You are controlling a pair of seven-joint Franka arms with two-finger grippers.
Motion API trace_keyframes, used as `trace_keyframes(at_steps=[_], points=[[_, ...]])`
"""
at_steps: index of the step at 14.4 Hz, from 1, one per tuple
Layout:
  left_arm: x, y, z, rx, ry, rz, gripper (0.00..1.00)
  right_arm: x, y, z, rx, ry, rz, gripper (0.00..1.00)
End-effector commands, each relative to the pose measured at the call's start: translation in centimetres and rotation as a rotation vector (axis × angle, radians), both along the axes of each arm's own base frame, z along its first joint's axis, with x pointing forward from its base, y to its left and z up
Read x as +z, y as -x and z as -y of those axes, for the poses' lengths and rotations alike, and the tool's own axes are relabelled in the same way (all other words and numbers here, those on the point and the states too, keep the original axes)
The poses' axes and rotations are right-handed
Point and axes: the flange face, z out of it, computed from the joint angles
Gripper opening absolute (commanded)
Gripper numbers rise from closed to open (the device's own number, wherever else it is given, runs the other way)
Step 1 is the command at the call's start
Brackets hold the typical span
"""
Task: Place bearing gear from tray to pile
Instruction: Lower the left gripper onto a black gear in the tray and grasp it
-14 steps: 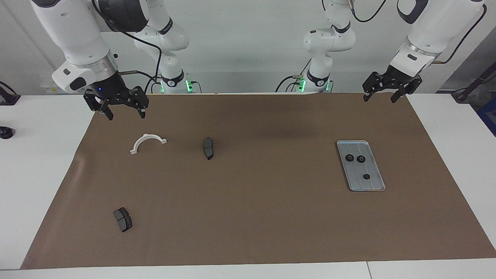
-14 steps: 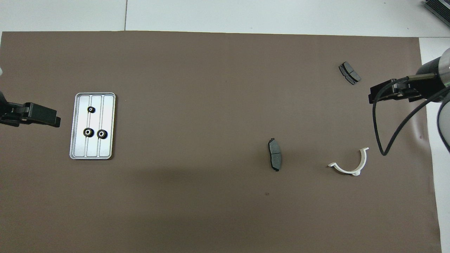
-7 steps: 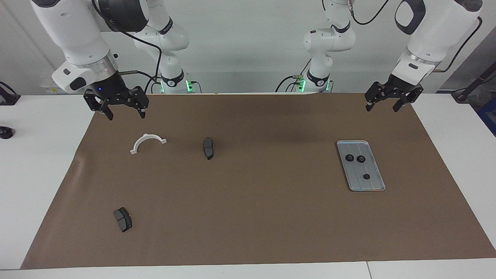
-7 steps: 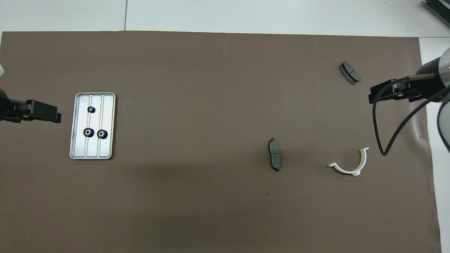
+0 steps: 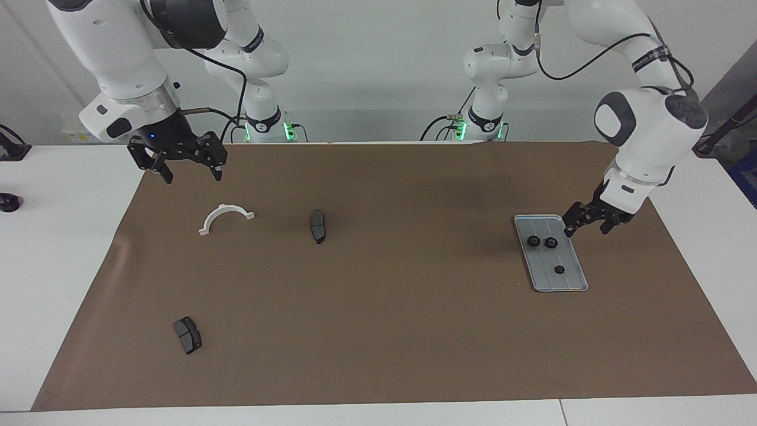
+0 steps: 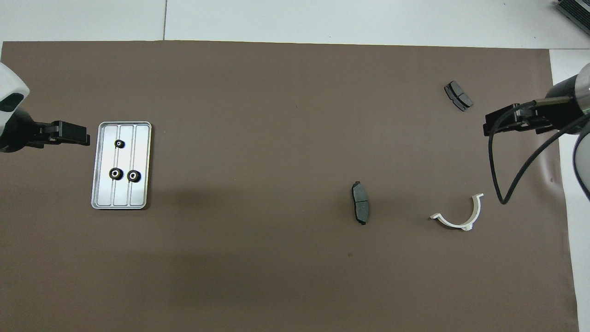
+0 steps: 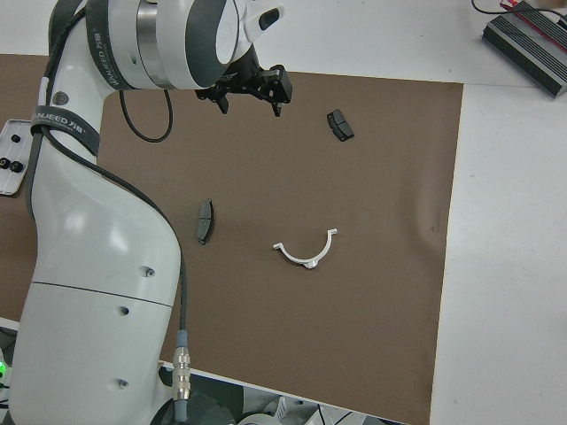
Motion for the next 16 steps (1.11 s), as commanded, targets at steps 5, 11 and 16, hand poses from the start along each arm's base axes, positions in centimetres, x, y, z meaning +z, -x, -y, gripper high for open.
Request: trace_keyframes(at_steps=[5,11,16], points=[[-9.3,-0.5,0.1,-0.009,-0.018,0.039,1.00,-0.2,0.3,0.3,0.013,-0.015,-0.018,1.00],[-11.2,-0.9,0.4,-0.012,-0.018,0.056,0.64,-0.1,0.4,0.3,0.013,-0.015,-0.017,1.00],[-13.0,0.3,0.7,-0.014,-0.020,0.065,0.56,-0.1,0.4,0.3,0.014,-0.015,-0.018,1.00]])
